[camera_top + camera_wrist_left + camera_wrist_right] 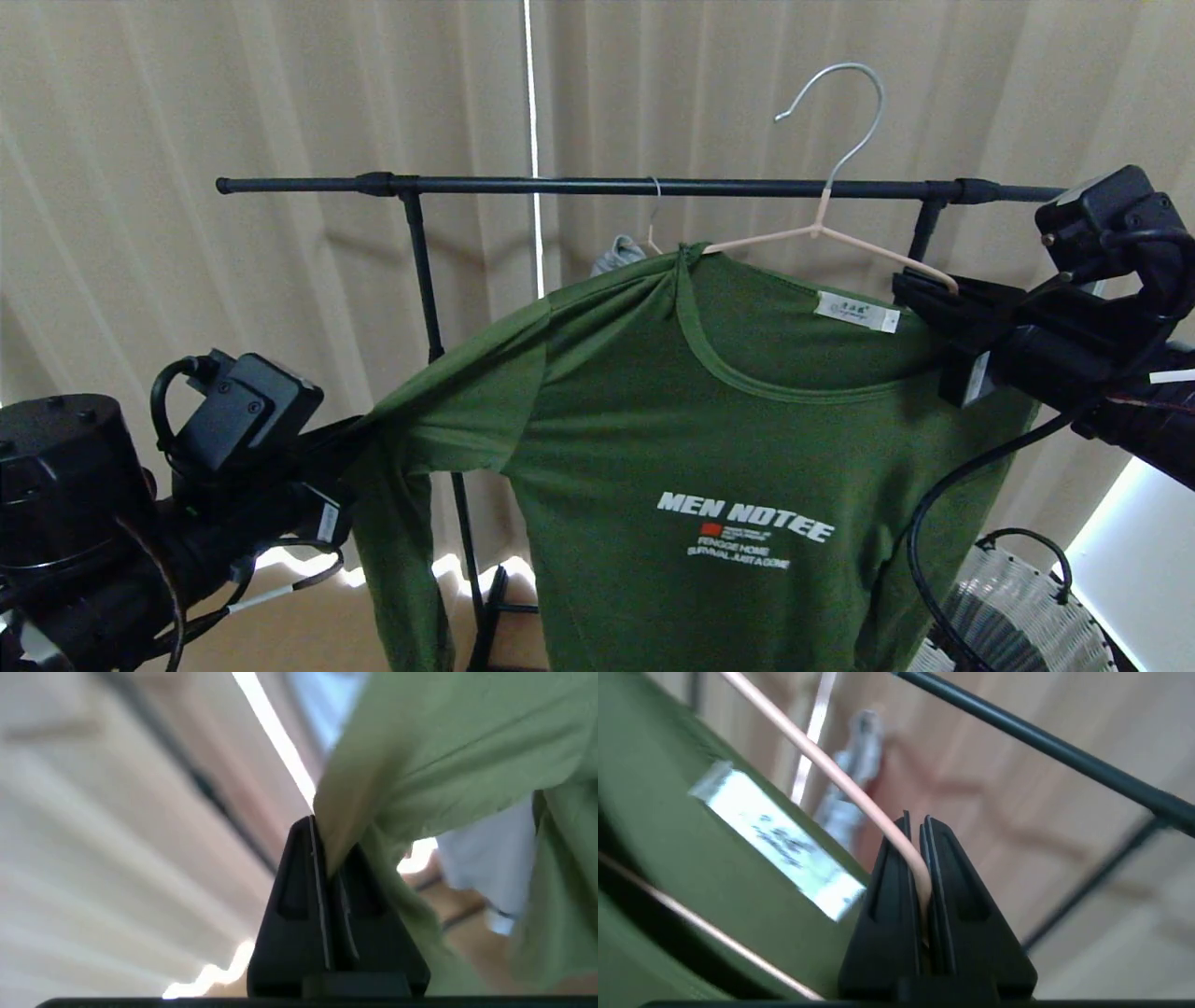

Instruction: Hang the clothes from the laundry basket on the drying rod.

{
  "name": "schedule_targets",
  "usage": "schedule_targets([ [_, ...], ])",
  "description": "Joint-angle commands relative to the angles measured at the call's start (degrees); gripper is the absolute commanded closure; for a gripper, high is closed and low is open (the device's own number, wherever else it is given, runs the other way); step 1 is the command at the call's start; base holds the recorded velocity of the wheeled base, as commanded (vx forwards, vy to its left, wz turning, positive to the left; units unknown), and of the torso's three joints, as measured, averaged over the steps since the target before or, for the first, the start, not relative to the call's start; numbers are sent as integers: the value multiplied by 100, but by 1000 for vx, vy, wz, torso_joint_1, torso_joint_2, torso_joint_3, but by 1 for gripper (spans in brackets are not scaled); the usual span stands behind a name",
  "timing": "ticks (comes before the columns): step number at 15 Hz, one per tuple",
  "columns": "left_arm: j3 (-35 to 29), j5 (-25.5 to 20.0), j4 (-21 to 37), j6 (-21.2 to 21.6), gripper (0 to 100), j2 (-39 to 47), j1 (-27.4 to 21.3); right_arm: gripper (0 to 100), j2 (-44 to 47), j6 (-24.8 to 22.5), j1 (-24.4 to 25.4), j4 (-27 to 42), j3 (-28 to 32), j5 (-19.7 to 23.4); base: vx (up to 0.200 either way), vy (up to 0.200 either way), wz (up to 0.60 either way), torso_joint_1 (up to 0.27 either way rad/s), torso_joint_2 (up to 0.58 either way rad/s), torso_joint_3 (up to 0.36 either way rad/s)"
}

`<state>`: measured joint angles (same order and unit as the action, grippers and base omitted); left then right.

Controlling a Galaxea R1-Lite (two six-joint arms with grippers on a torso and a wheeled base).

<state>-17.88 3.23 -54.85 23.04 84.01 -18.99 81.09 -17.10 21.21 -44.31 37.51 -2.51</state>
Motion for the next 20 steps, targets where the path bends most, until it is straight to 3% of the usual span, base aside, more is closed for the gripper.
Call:
schedule_targets([
  [1, 31, 11, 0, -1, 100, -33, 150, 100, -14, -4, -38, -7, -7, -4, 0, 0, 0, 0, 0, 0],
  [4, 83, 20, 0, -10, 100, -33, 150, 100, -23, -4, -38, -16, -77, -4, 0, 0, 0, 0, 0, 0],
  [5, 83, 20, 0, -19, 0, -60, 133, 100, -67, -4, -38, -16, -86, 5, 0, 0, 0, 0, 0, 0],
  [8, -13, 2, -17, -36, 0, -253, 133, 100, -120, -12, -38, 19, -77, -4, 0, 0, 0, 0, 0, 0],
  [12, -101, 37, -9, -414, 0, -816, 212, 100, -173, -30, -135, 72, -139, -39, 0, 0, 0, 0, 0, 0],
  [16, -119, -7, 62, -704, 0, -1633, 1099, 100, -419, -91, -513, 450, -306, -267, 0, 0, 0, 0, 0, 0],
  [20, 92, -24, 44, -1012, 0, -1686, 1548, 100, -867, -91, -1242, 1109, -385, -267, 0, 0, 0, 0, 0, 0],
])
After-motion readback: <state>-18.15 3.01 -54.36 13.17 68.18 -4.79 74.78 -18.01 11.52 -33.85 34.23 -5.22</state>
